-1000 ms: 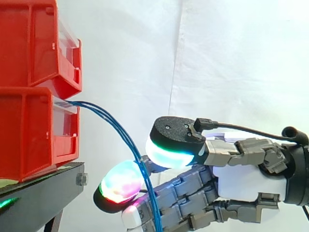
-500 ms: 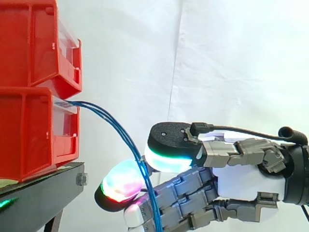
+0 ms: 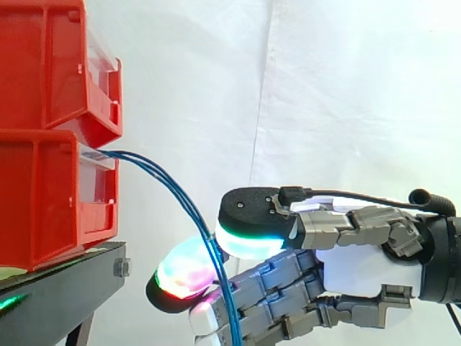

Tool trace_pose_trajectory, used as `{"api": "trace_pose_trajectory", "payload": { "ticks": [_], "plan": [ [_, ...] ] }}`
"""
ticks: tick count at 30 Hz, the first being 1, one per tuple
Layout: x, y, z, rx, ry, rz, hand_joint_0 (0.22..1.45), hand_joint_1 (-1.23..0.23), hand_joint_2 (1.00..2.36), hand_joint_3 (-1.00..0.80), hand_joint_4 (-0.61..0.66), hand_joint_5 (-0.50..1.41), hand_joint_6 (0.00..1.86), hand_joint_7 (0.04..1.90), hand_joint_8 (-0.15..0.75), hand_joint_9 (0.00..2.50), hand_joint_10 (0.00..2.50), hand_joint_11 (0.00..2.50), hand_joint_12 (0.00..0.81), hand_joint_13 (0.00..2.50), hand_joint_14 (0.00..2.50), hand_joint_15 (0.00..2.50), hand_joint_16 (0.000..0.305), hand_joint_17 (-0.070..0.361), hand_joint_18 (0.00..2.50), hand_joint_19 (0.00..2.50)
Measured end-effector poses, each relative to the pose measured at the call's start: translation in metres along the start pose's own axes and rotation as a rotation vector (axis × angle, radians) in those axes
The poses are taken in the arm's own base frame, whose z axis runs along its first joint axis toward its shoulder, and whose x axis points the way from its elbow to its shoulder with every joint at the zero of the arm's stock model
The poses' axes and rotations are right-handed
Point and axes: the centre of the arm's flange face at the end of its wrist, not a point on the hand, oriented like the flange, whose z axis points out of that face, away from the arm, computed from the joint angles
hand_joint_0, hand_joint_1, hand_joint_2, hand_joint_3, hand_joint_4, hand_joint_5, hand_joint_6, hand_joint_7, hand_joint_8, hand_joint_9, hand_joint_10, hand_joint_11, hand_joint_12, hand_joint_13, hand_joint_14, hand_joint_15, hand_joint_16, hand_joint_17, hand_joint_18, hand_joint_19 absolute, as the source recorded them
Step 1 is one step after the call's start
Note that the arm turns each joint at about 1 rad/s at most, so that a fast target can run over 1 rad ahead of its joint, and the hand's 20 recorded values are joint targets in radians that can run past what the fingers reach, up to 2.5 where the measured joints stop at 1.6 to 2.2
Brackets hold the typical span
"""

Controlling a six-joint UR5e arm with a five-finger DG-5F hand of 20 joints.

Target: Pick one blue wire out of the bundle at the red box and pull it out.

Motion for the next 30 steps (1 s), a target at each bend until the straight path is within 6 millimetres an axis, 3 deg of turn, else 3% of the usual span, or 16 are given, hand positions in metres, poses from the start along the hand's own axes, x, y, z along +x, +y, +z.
{"api": "trace_pose_trajectory", "payload": {
  "ticks": [8,16,23,30],
  "plan": [
    [-0.0004,0.0000,0.0001,-0.001,-0.001,0.000,0.59,-0.67,1.01,-0.15,0.23,-0.19,0.97,0.65,0.359,0.71,0.00,0.37,0.433,0.78,0.01,0.33,0.057,0.128,0.68,0.31],
    [-0.0005,0.0000,0.0002,-0.001,-0.001,0.002,0.56,-0.62,1.01,-0.32,0.24,-0.20,0.94,0.69,0.331,0.70,0.01,0.37,0.403,0.75,0.01,0.35,0.051,0.114,0.62,0.35],
    [-0.0005,0.0000,0.0002,-0.001,-0.001,0.002,0.55,-0.61,1.01,-0.35,0.22,-0.20,0.94,0.71,0.322,0.70,0.01,0.38,0.394,0.74,0.01,0.36,0.049,0.110,0.60,0.36],
    [0.0002,0.0004,0.0002,-0.002,0.000,0.002,0.56,-0.67,1.01,-0.34,0.23,-0.20,0.95,0.73,0.322,0.70,0.01,0.38,0.394,0.75,0.01,0.35,0.049,0.110,0.62,0.35]
  ]
}}
